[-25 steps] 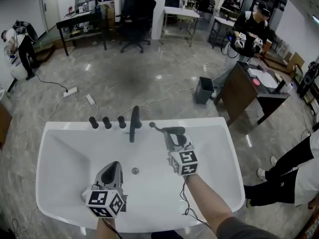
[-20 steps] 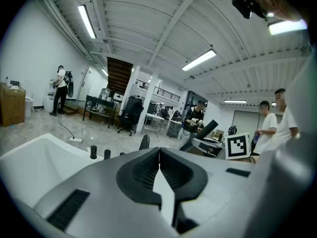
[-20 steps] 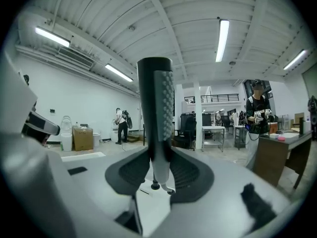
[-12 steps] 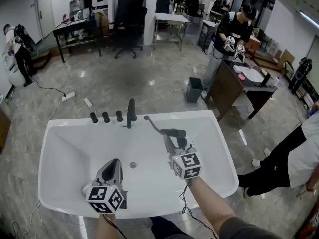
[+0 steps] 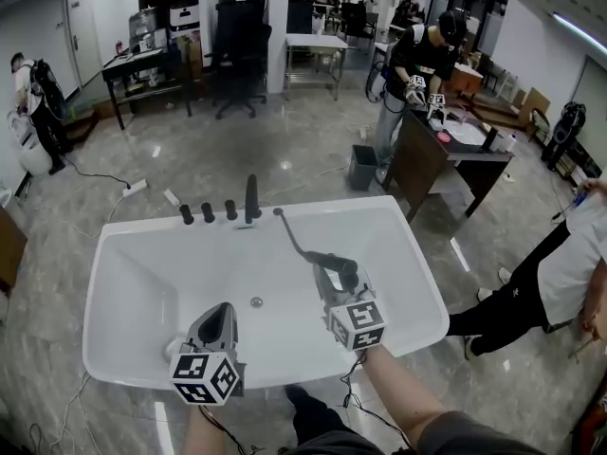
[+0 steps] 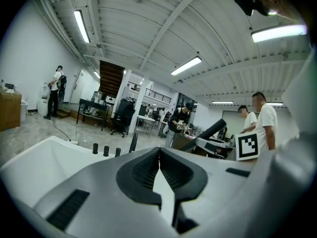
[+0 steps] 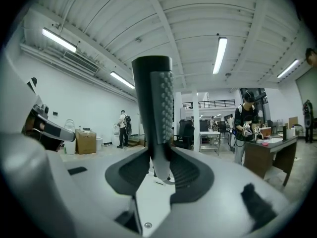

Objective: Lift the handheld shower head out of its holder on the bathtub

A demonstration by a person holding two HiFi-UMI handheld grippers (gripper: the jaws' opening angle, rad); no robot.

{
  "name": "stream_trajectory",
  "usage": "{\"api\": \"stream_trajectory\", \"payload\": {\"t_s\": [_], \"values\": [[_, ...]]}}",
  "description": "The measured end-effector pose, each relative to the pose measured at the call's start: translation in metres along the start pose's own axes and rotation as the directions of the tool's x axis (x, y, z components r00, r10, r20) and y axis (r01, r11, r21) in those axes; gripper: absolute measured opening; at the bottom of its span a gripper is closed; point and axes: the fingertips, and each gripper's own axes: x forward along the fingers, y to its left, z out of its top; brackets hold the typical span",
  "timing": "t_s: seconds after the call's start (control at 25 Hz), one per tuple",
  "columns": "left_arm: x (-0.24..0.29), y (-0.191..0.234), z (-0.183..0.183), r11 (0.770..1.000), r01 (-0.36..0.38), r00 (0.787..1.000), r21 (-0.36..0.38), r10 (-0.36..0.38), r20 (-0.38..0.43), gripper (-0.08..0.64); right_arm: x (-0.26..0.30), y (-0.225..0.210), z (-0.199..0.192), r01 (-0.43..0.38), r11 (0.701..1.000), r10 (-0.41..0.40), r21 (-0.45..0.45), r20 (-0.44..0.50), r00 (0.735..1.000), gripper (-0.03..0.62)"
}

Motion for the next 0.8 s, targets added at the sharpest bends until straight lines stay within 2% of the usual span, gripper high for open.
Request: {"api": "stream_trajectory", "payload": {"t_s": [0.56, 0.8], "values": [[-0.128, -0.059, -0.014, 0.997, 0.080, 0.996, 0.010, -0.081, 0.046, 0.015, -0.144, 0.075, 0.021, 0.031, 0.999, -0.031, -0.004, 0.049, 0.998, 0.135], [-0.173, -0.072, -0.032, 0.995, 0.101, 0.994, 0.025, -0.102, 0.030, 0.015, -0.194, 0.107, 0.020, 0.036, 0.999, -0.035, -0.025, 0.054, 0.998, 0.136]]}}
